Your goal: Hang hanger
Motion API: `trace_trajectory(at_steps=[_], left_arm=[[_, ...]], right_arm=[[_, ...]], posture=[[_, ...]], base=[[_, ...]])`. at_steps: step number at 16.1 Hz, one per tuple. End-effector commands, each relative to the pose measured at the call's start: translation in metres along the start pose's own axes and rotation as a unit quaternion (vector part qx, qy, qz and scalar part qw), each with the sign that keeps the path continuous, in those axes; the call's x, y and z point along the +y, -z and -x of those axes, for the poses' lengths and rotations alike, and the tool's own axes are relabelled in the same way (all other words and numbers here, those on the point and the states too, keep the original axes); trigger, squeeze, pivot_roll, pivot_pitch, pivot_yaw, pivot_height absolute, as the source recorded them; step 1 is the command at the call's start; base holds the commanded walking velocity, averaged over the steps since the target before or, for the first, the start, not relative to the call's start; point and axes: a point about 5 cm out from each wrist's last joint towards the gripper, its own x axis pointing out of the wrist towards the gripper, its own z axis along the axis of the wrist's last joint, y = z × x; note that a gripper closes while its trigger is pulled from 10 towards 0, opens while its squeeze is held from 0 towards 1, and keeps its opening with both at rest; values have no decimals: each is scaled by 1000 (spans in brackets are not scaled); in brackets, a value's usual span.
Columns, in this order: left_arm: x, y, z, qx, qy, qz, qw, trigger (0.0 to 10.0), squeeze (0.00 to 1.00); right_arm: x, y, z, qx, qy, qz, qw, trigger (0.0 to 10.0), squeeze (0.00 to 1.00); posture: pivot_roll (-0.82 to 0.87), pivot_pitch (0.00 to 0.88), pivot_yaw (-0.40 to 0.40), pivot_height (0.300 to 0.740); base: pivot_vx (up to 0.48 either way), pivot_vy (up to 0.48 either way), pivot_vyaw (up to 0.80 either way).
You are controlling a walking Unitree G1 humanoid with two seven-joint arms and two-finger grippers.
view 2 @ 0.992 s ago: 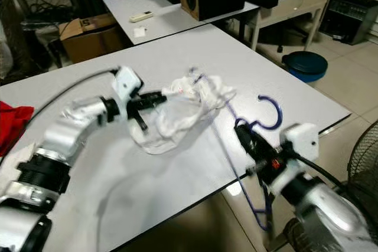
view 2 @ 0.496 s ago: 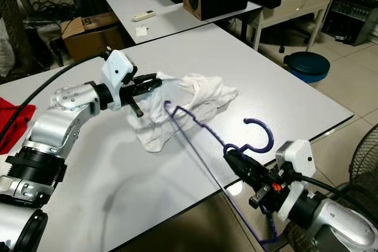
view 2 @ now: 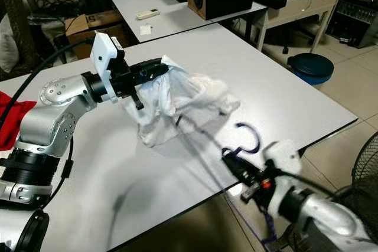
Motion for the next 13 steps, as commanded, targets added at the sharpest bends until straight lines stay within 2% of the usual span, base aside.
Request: trace_trajectory(at_steps=[1,3,4,5,7,8,9,10,11,12,13], left_arm=[[9,-6,4,-4,-29,-18,999,0,0],[22,-6,8,9,-84,-43,996,0,0],[28,3,11,49,-103,-74,991,0,0],[27,13,14,83,-100,-91,987,0,0],[19,27,17,103,-78,-58,990,0,0],[14,37,19,124,-68,-61,988,0,0],[9,49,23,148,-54,-54,986,1451,0],[2,55,25,154,-34,-30,987,10000,0],[-4,58,26,154,-21,-4,988,10000,0],[-11,63,32,161,-3,13,987,10000,1000],[-11,67,35,176,-5,0,984,10000,1000]], right_arm=[[1,2,-1,9,-4,8,1000,10000,0],[1,2,3,9,-3,10,1000,10000,0],[0,0,7,7,-2,13,1000,10000,0],[0,-1,12,14,-7,23,1000,10000,0],[2,-2,21,31,-16,40,999,10000,0],[0,-3,26,39,-10,46,998,10000,0],[-3,-5,33,45,0,55,998,10000,0],[-7,-8,37,39,12,57,998,10000,0],[-10,-11,40,33,22,58,998,10000,0],[-14,-15,46,25,36,60,997,10000,0],[-15,-16,47,23,39,61,997,10000,0]], posture=[[-35,0,104,740],[-33,0,106,740],[-36,0,112,740],[-41,0,118,740],[-47,0,124,740],[-52,0,127,740],[-58,0,130,740],[-61,0,130,740],[-63,0,131,740],[-64,0,131,740],[-64,0,131,740]], base=[[0,0,0],[0,0,0],[0,0,0],[0,0,0],[0,0,0],[0,0,0],[0,0,0],[0,0,0],[0,0,0],[0,0,0],[0,0,0]])
